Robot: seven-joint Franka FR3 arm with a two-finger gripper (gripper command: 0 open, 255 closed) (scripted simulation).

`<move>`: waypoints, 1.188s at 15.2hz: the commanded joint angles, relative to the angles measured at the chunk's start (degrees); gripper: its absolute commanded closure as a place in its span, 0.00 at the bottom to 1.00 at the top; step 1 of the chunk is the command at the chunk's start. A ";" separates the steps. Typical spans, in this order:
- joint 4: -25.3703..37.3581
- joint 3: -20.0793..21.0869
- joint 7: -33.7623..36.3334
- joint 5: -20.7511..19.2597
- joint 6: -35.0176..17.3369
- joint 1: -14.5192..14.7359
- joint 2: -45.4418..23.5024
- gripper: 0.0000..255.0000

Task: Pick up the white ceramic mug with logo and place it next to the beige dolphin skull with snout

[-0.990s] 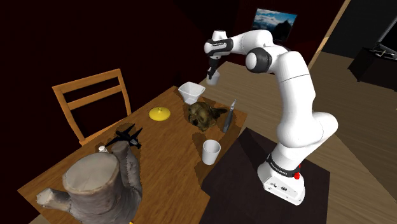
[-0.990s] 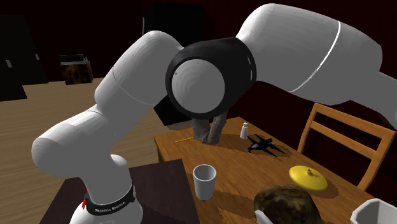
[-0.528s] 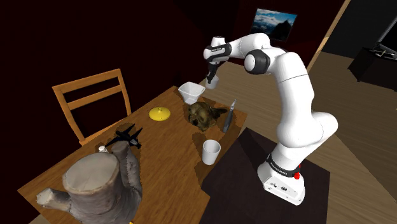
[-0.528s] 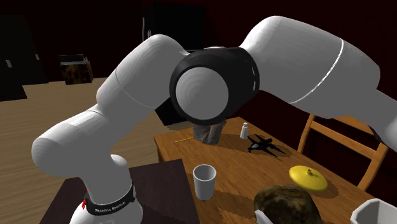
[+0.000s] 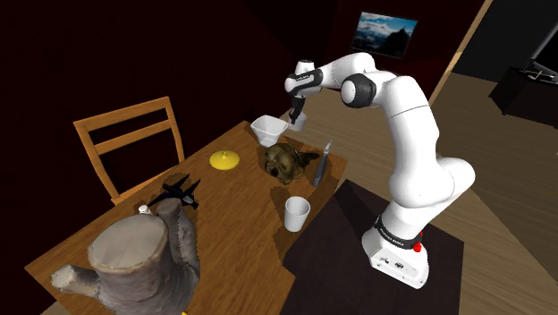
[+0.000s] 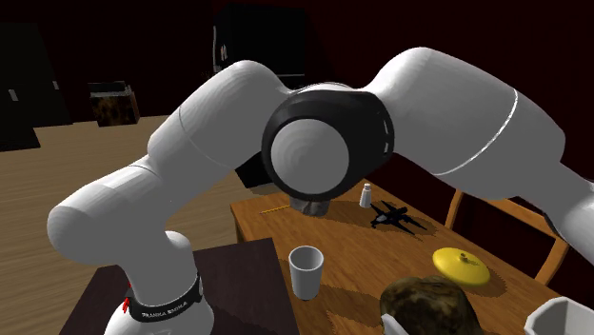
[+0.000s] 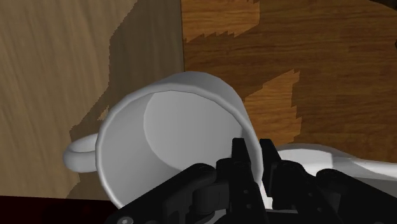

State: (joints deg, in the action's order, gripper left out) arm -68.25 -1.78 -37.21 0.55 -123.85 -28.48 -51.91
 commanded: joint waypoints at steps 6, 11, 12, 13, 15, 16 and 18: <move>0.82 0.05 0.04 0.05 -2.88 -0.04 -3.65 1.00; 1.59 0.08 0.06 0.08 -4.77 -0.07 -6.31 1.00; 1.81 0.09 0.06 0.08 -5.12 -0.08 -6.88 1.00; 2.04 0.10 0.07 0.09 -5.45 -0.09 -7.45 1.00; 2.57 0.11 0.08 0.10 -6.11 -0.10 -8.63 1.00; 2.88 0.12 0.08 0.10 -6.41 -0.11 -9.24 1.00; 3.11 0.12 0.09 0.10 -6.58 -0.12 -9.64 1.00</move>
State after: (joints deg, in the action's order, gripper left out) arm -65.13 -1.66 -37.09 0.65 -130.23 -28.57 -61.42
